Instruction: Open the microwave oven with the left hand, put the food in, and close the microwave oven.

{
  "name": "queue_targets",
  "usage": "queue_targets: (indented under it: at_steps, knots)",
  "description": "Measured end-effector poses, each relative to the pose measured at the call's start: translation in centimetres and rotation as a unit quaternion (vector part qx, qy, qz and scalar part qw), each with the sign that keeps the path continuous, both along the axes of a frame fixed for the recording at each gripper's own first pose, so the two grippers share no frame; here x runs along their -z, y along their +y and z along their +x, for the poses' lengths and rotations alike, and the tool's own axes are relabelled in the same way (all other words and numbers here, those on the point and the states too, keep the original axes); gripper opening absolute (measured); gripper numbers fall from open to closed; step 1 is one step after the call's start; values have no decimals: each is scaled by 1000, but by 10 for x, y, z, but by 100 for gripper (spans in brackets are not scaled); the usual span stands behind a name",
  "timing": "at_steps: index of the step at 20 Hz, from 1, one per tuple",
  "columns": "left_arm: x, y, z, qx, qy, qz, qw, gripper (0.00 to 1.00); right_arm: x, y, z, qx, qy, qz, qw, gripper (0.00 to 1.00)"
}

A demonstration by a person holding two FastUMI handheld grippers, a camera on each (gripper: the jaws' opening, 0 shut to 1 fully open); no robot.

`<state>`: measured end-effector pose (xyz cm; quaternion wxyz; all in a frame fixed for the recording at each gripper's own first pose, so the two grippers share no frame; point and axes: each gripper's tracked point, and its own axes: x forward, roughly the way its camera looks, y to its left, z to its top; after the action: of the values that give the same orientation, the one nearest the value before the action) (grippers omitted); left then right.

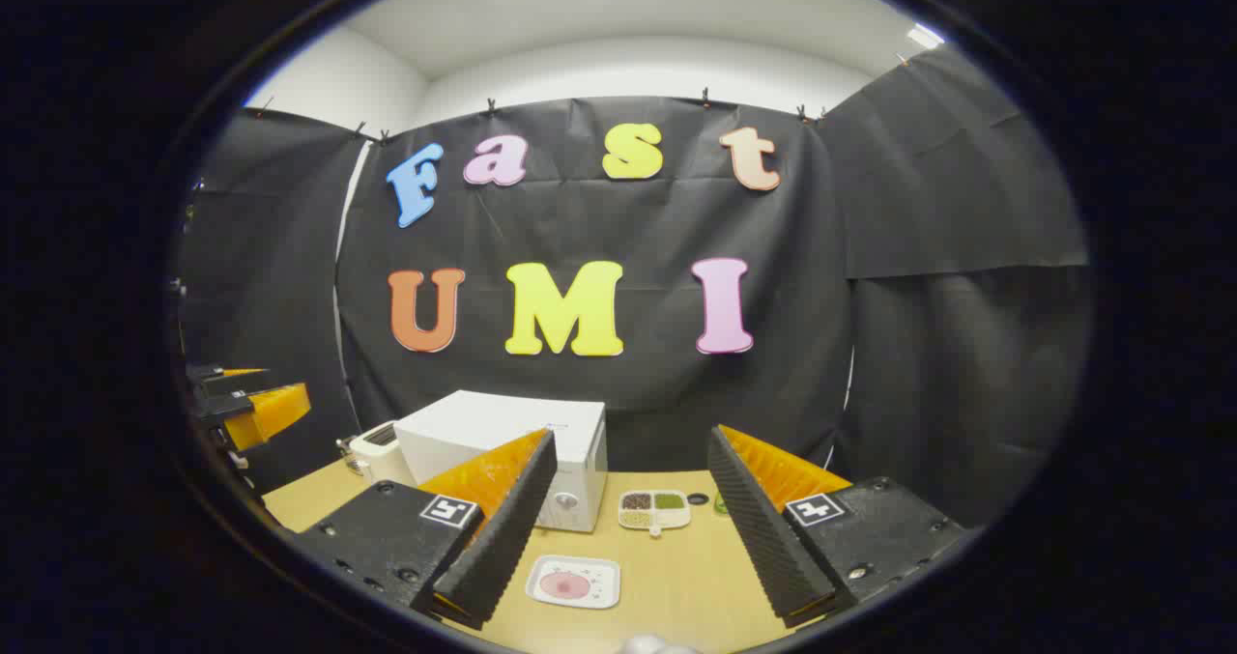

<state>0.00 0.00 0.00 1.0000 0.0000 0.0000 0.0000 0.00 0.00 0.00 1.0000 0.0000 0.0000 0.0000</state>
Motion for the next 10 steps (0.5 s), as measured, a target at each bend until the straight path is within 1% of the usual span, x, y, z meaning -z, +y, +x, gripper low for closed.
queue_targets:
  at_steps: [2, 3, 4, 9, 10]
  knots:
    - [1, 2, 5, -1, 1, 2, 1000, 96, 1, -1, 2, 1, 1, -2, 1000, 92]
    - [1, 2, 6, -1, 1, 2, 1000, 96, 1, 0, 3, 1, 0, -3, 1000, 100]
    - [2, 2, 8, -1, 2, 2, 1000, 96, 1, 1, 6, 1, 0, -3, 1000, 92]
    - [7, 0, 18, -3, 6, 7, 1000, 96, 4, 3, 16, -5, 6, -2, 1000, 92]
    - [8, 0, 20, -4, 6, 7, 1000, 96, 5, 3, 18, -6, 6, -3, 1000, 100]
